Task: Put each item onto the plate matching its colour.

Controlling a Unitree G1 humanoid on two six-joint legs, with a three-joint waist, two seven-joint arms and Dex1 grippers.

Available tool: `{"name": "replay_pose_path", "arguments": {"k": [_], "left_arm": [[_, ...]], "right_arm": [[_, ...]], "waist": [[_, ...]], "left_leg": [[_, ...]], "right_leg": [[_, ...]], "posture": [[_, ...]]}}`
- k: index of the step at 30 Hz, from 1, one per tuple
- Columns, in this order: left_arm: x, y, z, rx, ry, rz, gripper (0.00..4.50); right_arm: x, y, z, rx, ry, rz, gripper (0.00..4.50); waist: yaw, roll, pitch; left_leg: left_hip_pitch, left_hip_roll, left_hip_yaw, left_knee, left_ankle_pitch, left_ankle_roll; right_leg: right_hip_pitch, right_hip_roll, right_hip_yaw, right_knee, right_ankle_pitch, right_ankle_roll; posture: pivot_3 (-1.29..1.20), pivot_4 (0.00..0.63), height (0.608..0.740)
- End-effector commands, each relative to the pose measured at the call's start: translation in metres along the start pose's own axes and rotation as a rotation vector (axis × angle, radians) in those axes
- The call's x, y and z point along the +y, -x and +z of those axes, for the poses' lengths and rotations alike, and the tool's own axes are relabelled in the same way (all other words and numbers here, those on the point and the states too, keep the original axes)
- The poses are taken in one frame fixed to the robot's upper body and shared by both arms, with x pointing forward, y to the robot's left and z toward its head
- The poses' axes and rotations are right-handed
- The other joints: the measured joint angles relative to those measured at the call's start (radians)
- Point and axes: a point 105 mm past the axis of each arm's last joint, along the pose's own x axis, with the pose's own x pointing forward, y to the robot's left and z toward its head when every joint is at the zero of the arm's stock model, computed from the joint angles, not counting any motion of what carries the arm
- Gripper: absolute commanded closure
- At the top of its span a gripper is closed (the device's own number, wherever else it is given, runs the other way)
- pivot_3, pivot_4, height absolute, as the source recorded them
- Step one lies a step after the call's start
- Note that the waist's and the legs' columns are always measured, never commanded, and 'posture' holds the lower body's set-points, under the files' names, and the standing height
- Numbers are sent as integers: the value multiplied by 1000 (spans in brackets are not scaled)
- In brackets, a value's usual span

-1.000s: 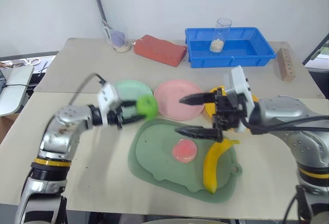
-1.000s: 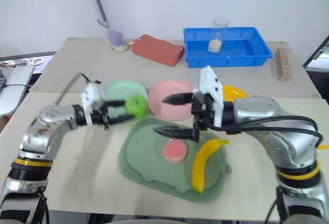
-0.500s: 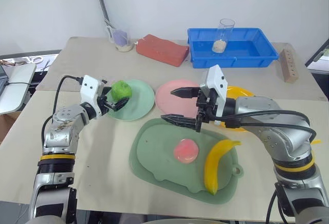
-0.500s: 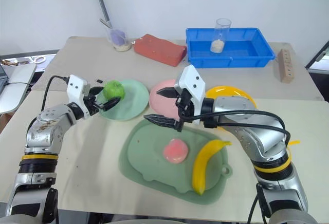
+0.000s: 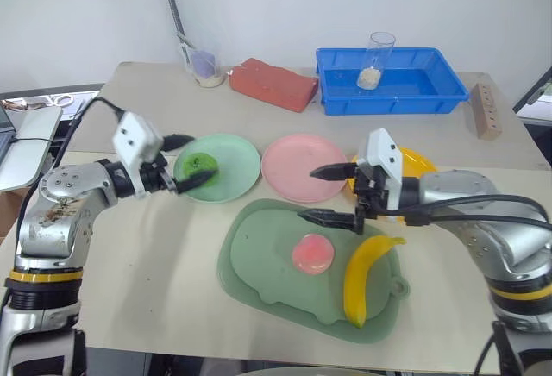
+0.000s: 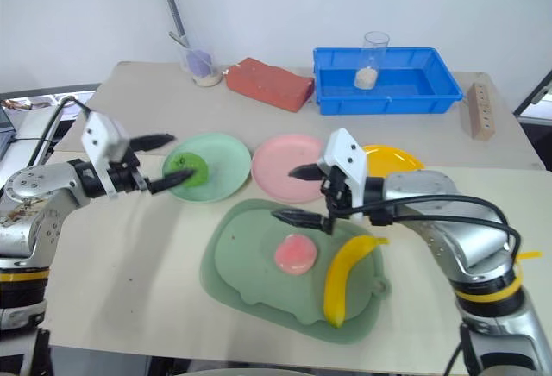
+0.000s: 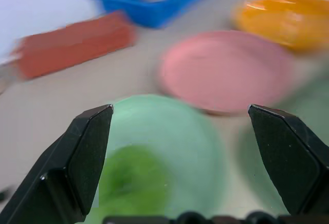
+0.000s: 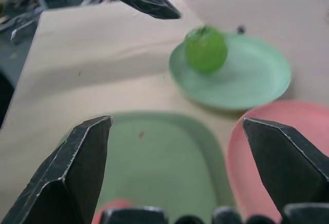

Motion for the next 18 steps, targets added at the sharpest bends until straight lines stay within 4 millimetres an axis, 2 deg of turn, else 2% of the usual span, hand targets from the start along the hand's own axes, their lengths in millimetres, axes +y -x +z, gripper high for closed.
{"name": "replay_pose_path", "arguments": {"k": [1,4,8,11,18], "left_arm": [[-43,-13,11,-26,-89,-260,25],[-68,-27,18,-64,-104,-401,25],[-90,-53,18,-107,-104,-548,25],[-97,-66,14,-115,-104,-605,25],[-106,-100,-8,-96,-101,-682,25]], "right_arm": [[12,19,6,18,48,69,0],[16,31,-2,70,16,86,0],[23,42,-11,118,-16,80,0],[26,46,-14,128,-29,60,0],[33,50,-15,130,-57,9,0]], "waist": [[0,0,0],[-1,0,0],[0,-3,2],[0,-4,3],[-2,-4,2]], "left_leg": [[0,0,1,0,0,0],[-1,0,1,0,0,0],[-1,0,1,1,0,0],[-1,0,1,2,0,1],[-3,-1,-1,2,0,1]], "right_leg": [[0,0,0,0,0,0],[1,0,1,0,0,-1],[1,1,1,0,0,0],[1,0,1,-1,0,0],[2,2,2,0,0,0]], "posture": [[0,150,740],[0,150,740],[0,150,740],[0,150,740],[0,150,740]]}}
